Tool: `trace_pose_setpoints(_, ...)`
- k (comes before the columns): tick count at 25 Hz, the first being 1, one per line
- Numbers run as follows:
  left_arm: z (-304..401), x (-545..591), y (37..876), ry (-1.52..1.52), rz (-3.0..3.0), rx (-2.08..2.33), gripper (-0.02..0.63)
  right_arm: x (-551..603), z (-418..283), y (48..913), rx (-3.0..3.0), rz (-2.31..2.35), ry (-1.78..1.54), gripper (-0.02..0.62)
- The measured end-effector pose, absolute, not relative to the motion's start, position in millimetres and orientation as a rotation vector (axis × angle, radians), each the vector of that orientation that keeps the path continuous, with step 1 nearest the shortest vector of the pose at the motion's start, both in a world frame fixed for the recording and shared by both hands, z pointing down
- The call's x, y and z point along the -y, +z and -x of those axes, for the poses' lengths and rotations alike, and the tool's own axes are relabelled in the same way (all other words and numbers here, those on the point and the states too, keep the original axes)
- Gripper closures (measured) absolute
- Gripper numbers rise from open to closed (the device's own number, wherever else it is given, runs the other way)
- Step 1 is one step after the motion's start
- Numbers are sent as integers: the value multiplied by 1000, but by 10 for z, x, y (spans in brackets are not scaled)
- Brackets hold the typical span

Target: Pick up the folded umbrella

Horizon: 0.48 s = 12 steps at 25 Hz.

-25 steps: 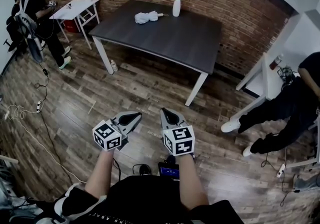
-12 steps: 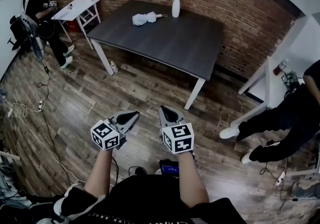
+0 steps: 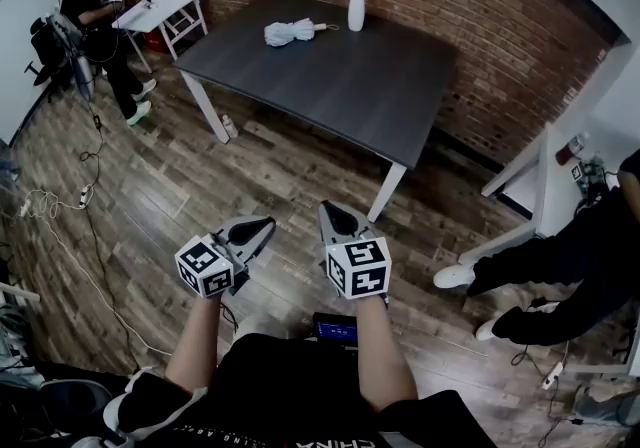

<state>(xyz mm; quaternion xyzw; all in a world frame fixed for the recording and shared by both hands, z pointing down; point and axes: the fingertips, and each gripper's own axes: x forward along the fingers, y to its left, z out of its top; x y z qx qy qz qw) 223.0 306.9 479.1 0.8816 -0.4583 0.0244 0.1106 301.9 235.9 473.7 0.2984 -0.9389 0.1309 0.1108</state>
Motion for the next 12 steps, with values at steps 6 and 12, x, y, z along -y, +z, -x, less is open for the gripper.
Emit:
trace_pose_setpoints(6,-2179,-2913,4823,69,-2560,1389,604,-2234,-2948,4799,2748,-814,345,588)
trace_pose_setpoints(12,-1996,-2668,4947,68,-2529,1412,604,-1985,-2818,4863,2741,-816,358,588)
